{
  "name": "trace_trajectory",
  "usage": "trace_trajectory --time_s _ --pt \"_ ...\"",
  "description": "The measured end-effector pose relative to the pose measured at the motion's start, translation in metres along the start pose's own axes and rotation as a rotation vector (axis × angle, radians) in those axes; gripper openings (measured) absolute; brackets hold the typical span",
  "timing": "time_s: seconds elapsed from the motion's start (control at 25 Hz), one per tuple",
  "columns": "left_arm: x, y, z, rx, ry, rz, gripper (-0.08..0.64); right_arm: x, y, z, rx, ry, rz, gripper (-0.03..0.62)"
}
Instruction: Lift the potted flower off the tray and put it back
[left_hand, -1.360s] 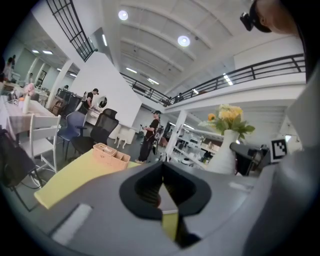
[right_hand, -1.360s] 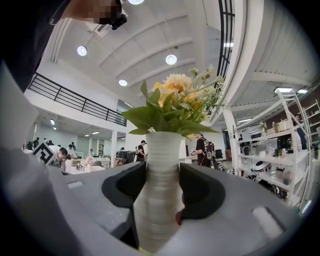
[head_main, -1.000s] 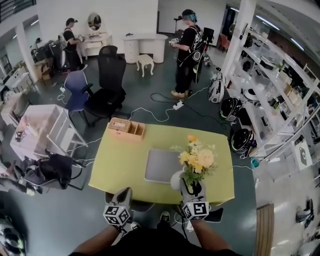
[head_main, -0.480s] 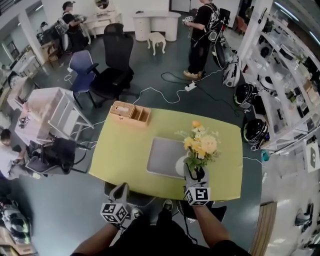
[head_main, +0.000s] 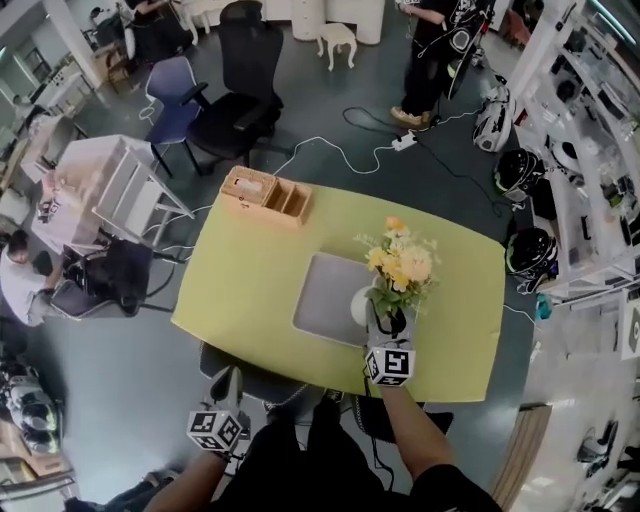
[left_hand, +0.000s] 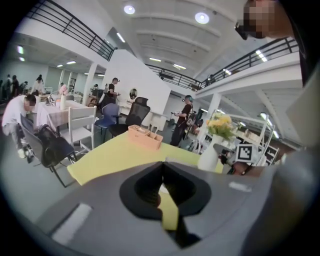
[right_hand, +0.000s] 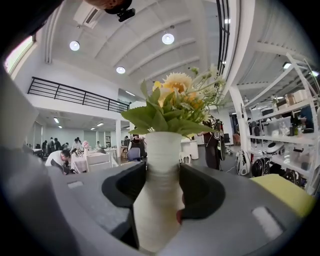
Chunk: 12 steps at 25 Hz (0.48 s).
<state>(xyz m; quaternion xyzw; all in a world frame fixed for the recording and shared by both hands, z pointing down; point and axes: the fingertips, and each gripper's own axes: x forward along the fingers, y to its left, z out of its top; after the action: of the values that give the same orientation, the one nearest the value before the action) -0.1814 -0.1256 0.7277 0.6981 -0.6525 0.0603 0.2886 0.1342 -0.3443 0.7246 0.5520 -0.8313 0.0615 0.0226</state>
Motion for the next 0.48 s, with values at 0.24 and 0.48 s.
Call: trace_trajectory --time_s 0.24,0.48 --pt "-0.011 0.004 -0.019 -0.024 0.018 0.067 0.008 0.034 -0.014 -0.031 -0.005 0.018 -0.007 0.212" --pt "-0.02 0.006 -0.033 -0.034 0.031 0.111 0.008 0.045 -0.022 -0.055 0.0 0.031 -0.001 0.212"
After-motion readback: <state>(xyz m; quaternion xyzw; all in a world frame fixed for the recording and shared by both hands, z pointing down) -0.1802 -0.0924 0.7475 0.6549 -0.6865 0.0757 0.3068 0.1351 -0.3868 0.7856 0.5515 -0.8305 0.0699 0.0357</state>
